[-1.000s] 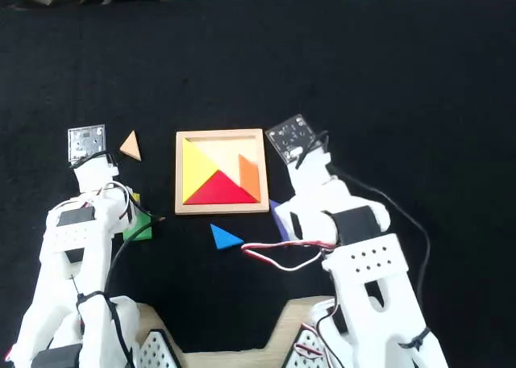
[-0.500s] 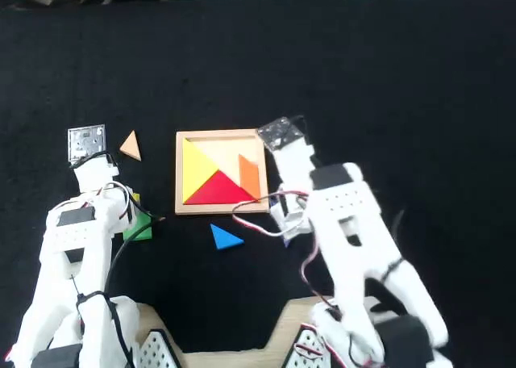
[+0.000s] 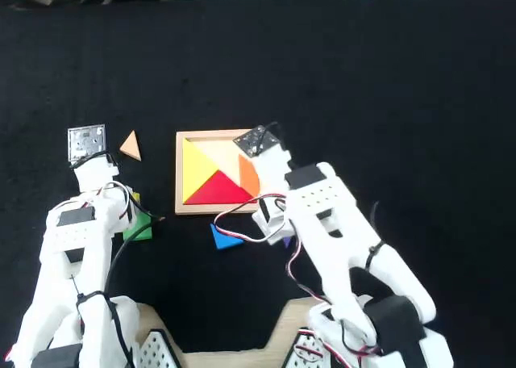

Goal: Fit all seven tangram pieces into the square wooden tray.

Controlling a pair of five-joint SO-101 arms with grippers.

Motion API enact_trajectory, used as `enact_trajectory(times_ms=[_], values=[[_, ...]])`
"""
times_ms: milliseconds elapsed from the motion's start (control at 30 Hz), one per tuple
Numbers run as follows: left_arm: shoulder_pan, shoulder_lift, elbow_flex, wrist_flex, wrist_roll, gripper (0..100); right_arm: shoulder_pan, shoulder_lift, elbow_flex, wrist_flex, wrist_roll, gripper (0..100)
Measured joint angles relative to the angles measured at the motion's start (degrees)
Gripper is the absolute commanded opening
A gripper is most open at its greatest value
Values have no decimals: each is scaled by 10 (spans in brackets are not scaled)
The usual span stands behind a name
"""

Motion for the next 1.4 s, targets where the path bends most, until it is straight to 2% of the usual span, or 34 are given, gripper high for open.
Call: enact_trajectory(times_ms=[233,400,600,1067,1400], values=[[0,0,0,-5,0,192,0,6,0,-25,-3,335],[0,0,0,-5,0,192,0,6,0,-29,-4,257],[0,0,0,-5,0,192,0,6,0,-29,-4,319],[0,0,0,-5,0,192,0,92,-1,-64,-4,316],[0,0,0,-5,0,192,0,97,-1,-83,-4,215]])
